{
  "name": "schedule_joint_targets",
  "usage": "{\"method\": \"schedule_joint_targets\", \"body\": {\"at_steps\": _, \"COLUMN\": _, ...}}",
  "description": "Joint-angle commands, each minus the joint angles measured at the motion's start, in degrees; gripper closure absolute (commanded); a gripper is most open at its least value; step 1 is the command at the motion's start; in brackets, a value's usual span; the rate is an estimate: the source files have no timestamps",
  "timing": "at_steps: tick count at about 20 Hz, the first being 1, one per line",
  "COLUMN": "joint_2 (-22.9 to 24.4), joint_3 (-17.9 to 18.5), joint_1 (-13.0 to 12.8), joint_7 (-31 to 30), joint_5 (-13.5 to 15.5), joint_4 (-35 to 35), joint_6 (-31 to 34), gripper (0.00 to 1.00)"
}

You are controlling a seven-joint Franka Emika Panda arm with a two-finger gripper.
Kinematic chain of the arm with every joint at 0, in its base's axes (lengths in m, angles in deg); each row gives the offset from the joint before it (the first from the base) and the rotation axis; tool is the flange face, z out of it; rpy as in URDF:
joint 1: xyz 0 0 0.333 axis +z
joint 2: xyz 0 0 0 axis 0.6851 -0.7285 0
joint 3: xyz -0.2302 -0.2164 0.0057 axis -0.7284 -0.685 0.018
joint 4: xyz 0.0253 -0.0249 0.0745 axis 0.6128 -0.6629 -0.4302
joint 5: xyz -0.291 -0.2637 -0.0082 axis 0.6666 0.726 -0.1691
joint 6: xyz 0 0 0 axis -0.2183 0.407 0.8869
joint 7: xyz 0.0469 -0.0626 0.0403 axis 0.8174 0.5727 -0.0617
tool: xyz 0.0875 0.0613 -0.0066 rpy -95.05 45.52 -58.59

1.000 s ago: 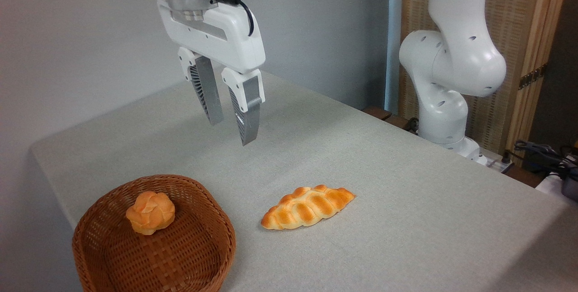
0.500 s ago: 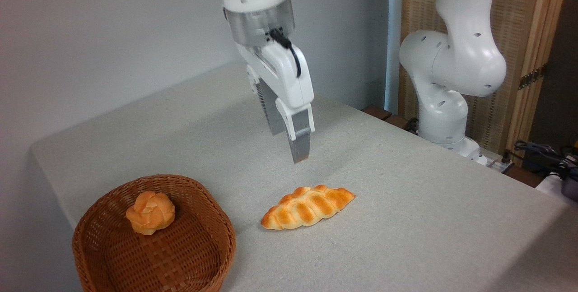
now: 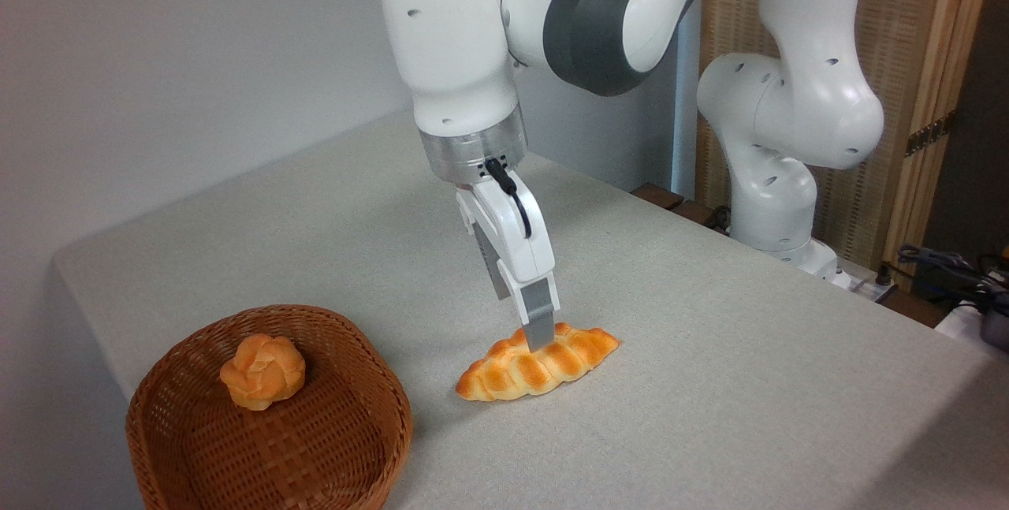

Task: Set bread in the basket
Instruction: 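Close the gripper on the middle of the braided roll, then lift the braided roll and carry it over the wicker basket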

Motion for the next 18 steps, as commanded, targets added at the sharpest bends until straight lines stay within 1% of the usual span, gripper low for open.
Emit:
{"method": "schedule_joint_targets", "body": {"at_steps": 1, "joint_2": 0.52, "joint_3": 0.34, "joint_1": -0.55, "joint_7": 0.79, "joint_5": -2.34, "joint_4": -2.36, "joint_6": -3.20, "gripper": 0.00}}
{"method": "schedule_joint_targets", "body": {"at_steps": 4, "joint_2": -0.18, "joint_3": 0.16, "joint_1": -0.64, "joint_7": -0.17, "joint_5": -2.34, "joint_4": -4.47, "joint_6": -6.63, "gripper": 0.00}}
{"method": "schedule_joint_targets", "body": {"at_steps": 7, "joint_2": -0.71, "joint_3": -0.19, "joint_1": -0.73, "joint_7": -0.61, "joint_5": -2.51, "joint_4": -5.96, "joint_6": -8.57, "gripper": 0.00}}
{"method": "schedule_joint_targets", "body": {"at_steps": 13, "joint_2": -1.32, "joint_3": -0.37, "joint_1": -0.90, "joint_7": -1.93, "joint_5": -2.60, "joint_4": -7.90, "joint_6": -9.98, "gripper": 0.01}}
{"method": "schedule_joint_targets", "body": {"at_steps": 14, "joint_2": -1.68, "joint_3": -0.80, "joint_1": -0.82, "joint_7": -2.28, "joint_5": -2.60, "joint_4": -7.90, "joint_6": -10.07, "gripper": 0.09}}
{"method": "schedule_joint_targets", "body": {"at_steps": 15, "joint_2": -1.85, "joint_3": -0.81, "joint_1": -0.90, "joint_7": -2.28, "joint_5": -2.60, "joint_4": -7.90, "joint_6": -10.42, "gripper": 0.21}}
{"method": "schedule_joint_targets", "body": {"at_steps": 16, "joint_2": -1.85, "joint_3": -0.81, "joint_1": -0.90, "joint_7": -2.28, "joint_5": -2.60, "joint_4": -7.90, "joint_6": -10.51, "gripper": 0.30}}
{"method": "schedule_joint_targets", "body": {"at_steps": 18, "joint_2": -2.03, "joint_3": -0.89, "joint_1": -0.90, "joint_7": -2.28, "joint_5": -2.60, "joint_4": -7.90, "joint_6": -10.51, "gripper": 0.42}}
